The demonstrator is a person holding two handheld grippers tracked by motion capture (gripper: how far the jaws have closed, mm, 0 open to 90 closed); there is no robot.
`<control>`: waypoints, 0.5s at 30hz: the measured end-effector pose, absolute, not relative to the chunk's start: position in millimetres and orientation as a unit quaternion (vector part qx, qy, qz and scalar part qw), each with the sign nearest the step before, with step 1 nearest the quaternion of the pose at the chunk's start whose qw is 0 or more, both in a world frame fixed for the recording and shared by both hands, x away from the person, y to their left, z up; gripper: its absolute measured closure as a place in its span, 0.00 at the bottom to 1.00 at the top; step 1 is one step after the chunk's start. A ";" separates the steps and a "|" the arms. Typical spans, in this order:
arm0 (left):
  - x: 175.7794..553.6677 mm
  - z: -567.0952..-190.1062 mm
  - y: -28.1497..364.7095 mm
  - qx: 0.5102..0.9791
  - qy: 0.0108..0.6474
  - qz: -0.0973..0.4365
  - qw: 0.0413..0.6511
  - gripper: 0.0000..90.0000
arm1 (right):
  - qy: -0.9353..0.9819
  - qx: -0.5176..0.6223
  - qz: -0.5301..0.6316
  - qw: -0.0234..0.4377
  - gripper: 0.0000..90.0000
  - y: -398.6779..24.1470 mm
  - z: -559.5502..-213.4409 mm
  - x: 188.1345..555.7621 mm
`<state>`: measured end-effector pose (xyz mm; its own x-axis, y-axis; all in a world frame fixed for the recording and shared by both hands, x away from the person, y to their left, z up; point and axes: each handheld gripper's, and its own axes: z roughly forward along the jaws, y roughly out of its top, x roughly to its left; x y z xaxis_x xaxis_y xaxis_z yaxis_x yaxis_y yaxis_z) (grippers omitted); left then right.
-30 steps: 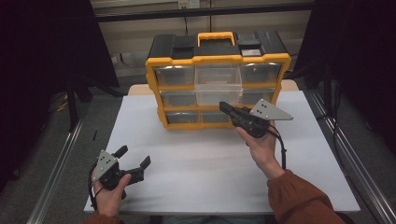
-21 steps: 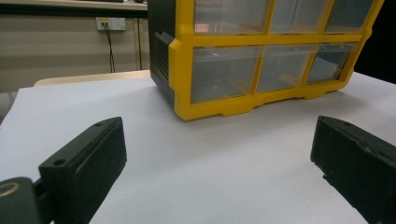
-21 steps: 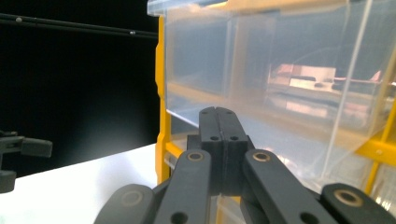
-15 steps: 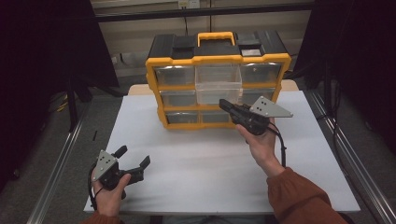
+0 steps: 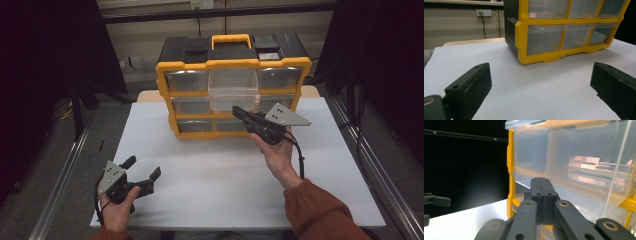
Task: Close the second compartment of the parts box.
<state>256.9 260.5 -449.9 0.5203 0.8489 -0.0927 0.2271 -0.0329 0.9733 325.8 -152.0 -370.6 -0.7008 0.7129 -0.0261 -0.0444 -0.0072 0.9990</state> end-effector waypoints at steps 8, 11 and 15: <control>257.1 -450.4 258.4 0.654 0.411 0.271 0.574 0.04 | 0.644 0.259 0.660 0.286 1.00 -151.3 -370.3 326.5; 257.0 -450.0 260.8 0.667 0.403 0.273 0.564 0.04 | 0.644 0.259 0.660 0.287 1.00 -150.8 -369.9 327.2; 257.1 -450.1 260.7 0.666 0.404 0.273 0.564 0.04 | 0.643 0.259 0.661 0.288 1.00 -150.1 -369.4 328.3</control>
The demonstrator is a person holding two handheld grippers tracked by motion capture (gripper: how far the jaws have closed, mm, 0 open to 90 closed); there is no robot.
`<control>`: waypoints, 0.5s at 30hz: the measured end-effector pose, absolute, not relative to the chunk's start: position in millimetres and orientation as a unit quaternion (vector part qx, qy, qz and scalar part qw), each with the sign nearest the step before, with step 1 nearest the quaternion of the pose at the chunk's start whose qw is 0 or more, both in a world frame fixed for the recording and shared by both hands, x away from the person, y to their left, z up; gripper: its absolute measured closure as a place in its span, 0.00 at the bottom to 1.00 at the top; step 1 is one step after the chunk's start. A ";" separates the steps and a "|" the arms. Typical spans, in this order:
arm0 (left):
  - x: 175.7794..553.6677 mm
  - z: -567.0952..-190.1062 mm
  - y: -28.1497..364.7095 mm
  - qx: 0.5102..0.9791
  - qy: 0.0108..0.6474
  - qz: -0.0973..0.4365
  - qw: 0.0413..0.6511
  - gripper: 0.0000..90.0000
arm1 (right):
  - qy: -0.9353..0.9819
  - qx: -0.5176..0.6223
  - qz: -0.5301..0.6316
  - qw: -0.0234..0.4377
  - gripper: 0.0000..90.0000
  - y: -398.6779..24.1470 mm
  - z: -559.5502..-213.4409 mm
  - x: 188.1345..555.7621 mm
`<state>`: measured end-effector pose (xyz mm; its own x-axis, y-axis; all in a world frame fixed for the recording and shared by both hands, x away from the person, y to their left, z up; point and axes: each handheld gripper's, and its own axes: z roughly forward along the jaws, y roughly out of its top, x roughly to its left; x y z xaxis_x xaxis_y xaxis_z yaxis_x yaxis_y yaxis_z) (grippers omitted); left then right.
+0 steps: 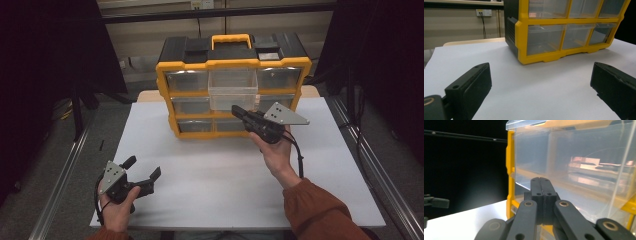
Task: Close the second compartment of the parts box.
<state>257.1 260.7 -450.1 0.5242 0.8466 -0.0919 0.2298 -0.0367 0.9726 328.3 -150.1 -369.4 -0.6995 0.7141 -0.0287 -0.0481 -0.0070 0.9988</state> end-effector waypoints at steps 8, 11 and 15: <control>257.3 -450.0 261.3 0.668 0.402 0.275 0.562 0.04 | 0.636 0.266 0.663 0.292 1.00 -151.1 -366.9 331.9; 257.0 -450.0 260.8 0.665 0.405 0.275 0.564 0.04 | 0.631 0.269 0.667 0.290 1.00 -149.8 -367.6 333.2; 257.1 -449.8 261.9 0.668 0.402 0.274 0.563 0.04 | 0.632 0.271 0.667 0.288 1.00 -148.0 -368.0 335.2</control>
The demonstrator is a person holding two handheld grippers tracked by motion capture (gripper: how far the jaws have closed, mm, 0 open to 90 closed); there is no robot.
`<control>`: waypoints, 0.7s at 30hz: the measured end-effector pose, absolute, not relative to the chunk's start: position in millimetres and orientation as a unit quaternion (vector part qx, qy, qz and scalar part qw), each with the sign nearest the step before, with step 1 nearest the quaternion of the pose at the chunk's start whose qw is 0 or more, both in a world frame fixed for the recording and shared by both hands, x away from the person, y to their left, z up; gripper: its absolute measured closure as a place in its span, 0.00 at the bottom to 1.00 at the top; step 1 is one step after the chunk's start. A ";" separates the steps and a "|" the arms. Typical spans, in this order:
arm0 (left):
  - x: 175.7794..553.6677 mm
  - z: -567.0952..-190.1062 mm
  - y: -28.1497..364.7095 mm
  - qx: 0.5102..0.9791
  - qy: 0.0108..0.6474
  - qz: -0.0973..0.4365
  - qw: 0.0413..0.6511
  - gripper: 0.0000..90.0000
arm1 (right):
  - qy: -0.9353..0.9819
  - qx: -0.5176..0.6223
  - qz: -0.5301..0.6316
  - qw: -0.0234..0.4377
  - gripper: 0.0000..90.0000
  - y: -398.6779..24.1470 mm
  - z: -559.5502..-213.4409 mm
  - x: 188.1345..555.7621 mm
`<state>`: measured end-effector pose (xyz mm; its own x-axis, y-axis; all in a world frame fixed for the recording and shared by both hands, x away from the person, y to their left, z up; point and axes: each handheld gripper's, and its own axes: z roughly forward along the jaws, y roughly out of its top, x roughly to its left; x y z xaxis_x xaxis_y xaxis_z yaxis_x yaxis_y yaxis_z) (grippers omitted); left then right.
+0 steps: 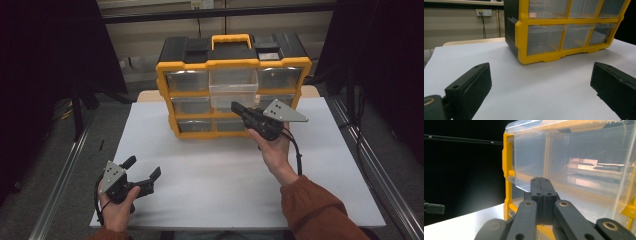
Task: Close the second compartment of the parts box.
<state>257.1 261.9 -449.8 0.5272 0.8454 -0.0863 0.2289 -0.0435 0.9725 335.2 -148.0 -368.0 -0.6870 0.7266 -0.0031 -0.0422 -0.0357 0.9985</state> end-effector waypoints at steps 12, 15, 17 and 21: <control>257.2 -449.9 262.2 0.668 0.401 0.273 0.565 0.04 | 0.627 0.276 0.668 0.291 1.00 -148.6 -368.2 339.5; 257.0 -449.8 262.1 0.667 0.403 0.274 0.564 0.04 | 0.627 0.276 0.667 0.293 1.00 -148.5 -368.0 340.2; 256.8 -449.5 262.5 0.666 0.402 0.274 0.566 0.04 | 0.626 0.277 0.666 0.296 1.00 -148.4 -368.2 340.8; 256.7 -449.6 262.2 0.665 0.404 0.275 0.564 0.04 | 0.624 0.279 0.668 0.296 1.00 -148.0 -368.4 342.0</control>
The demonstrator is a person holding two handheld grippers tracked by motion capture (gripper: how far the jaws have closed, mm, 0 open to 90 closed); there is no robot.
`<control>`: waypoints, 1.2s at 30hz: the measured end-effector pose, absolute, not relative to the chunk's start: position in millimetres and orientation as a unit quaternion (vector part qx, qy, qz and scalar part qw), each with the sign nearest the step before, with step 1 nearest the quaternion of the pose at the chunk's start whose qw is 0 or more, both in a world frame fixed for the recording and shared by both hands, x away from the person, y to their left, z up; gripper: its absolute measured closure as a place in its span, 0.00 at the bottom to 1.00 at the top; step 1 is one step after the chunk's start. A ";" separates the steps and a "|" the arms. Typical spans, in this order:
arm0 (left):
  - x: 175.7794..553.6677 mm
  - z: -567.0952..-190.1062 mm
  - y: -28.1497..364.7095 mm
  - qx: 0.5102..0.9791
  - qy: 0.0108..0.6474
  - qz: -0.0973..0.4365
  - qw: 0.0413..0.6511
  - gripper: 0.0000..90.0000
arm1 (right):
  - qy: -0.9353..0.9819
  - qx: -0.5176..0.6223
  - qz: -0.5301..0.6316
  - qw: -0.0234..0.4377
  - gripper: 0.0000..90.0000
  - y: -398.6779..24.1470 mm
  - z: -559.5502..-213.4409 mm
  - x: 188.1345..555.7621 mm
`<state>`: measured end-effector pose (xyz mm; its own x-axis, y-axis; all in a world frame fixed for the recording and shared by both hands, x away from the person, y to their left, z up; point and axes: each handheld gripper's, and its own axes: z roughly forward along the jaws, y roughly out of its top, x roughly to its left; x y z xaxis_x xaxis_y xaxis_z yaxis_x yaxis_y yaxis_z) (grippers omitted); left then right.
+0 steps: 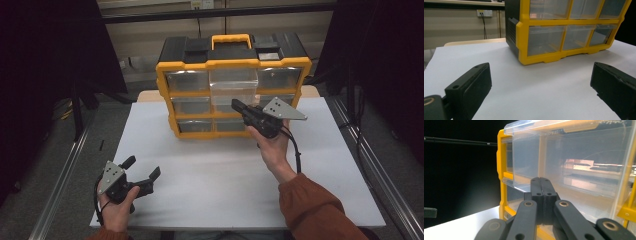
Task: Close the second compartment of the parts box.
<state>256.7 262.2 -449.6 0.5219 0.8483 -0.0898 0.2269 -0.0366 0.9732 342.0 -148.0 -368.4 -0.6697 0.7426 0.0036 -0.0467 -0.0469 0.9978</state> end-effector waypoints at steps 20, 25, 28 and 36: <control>257.1 -449.9 261.3 0.658 0.408 0.271 0.572 0.04 | 0.622 0.286 0.664 0.301 1.00 -148.7 -365.8 349.0; 257.1 -449.7 262.4 0.664 0.405 0.275 0.565 0.04 | 0.621 0.287 0.664 0.301 1.00 -148.4 -365.6 350.8; 257.1 -449.8 262.2 0.663 0.405 0.273 0.567 0.04 | 0.621 0.289 0.663 0.300 1.00 -148.4 -365.6 352.2; 257.2 -450.0 261.2 0.658 0.409 0.271 0.571 0.04 | 0.621 0.291 0.662 0.302 1.00 -148.2 -365.2 355.0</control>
